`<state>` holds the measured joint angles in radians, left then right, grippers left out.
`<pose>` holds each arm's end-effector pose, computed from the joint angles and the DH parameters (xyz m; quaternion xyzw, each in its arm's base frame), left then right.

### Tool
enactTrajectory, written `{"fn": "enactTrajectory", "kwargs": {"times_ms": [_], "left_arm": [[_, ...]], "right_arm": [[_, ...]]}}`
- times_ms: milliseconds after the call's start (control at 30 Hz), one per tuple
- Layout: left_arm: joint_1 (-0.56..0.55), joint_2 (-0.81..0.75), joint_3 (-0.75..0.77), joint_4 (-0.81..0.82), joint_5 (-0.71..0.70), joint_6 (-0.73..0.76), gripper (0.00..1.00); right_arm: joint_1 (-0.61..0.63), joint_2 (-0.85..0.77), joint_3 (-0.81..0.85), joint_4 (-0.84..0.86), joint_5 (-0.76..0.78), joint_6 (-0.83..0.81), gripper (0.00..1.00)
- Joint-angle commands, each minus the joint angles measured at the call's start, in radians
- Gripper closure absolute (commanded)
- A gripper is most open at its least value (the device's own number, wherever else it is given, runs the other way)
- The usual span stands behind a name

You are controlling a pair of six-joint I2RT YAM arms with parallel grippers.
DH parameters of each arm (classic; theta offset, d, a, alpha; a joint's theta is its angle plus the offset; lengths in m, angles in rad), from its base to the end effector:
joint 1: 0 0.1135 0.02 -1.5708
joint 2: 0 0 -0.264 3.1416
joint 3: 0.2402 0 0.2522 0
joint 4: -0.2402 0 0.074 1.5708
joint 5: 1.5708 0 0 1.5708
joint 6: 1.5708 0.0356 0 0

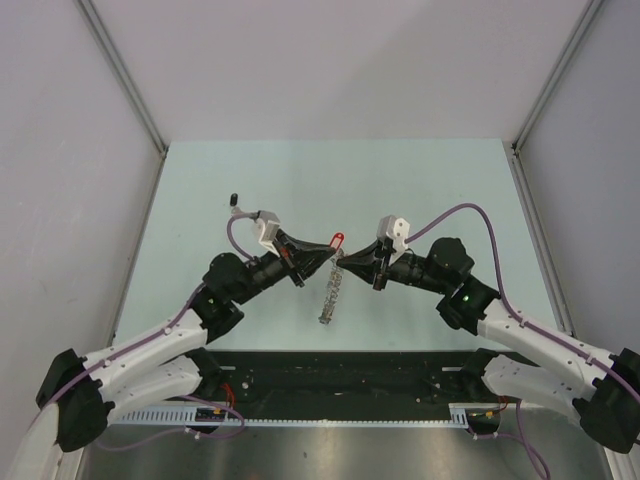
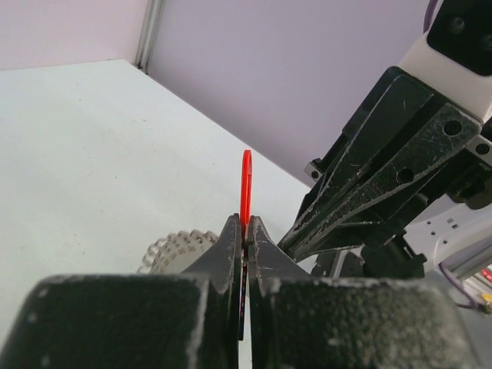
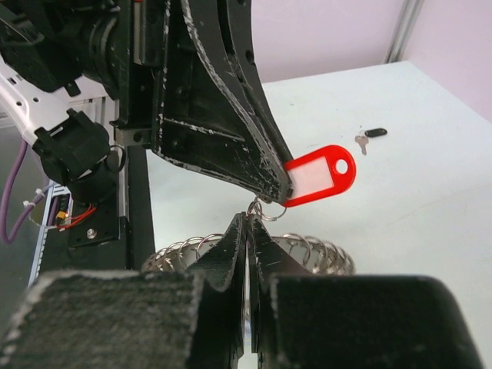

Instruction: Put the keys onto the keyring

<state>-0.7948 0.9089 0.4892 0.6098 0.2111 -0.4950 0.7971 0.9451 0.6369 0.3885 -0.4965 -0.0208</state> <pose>0.1437 -0.1571 0.2973 0.1749 0.6140 -0.5145 0.5724 0.1430 0.1706 0.3188 -0.4271 0.5314 0.4239 0.5963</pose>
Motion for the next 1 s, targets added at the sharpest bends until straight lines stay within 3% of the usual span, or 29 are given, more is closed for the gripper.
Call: {"fn": "enactTrajectory", "kwargs": {"times_ms": [0,200,533,800,967], "left_arm": [[-0.006,-0.021,0.08,-0.057,-0.003,0.093,1.0],[-0.006,0.004,0.127,-0.085,0.085,0.164,1.0],[-0.006,0.022,0.184,-0.171,0.189,0.26,1.0],[-0.006,0.042,0.196,-0.188,0.226,0.28,1.0],[-0.006,0.038,0.206,-0.208,0.24,0.292,1.0]], "right_arm": [[0.017,-0.035,0.021,-0.003,0.016,-0.004,1.0],[0.016,-0.026,0.021,-0.054,0.044,-0.001,1.0],[0.016,-0.016,0.079,-0.181,0.067,-0.019,0.68],[0.014,0.017,0.153,-0.272,0.079,-0.067,0.59],[-0.024,0.047,0.188,-0.345,0.004,-0.106,0.56]]}}
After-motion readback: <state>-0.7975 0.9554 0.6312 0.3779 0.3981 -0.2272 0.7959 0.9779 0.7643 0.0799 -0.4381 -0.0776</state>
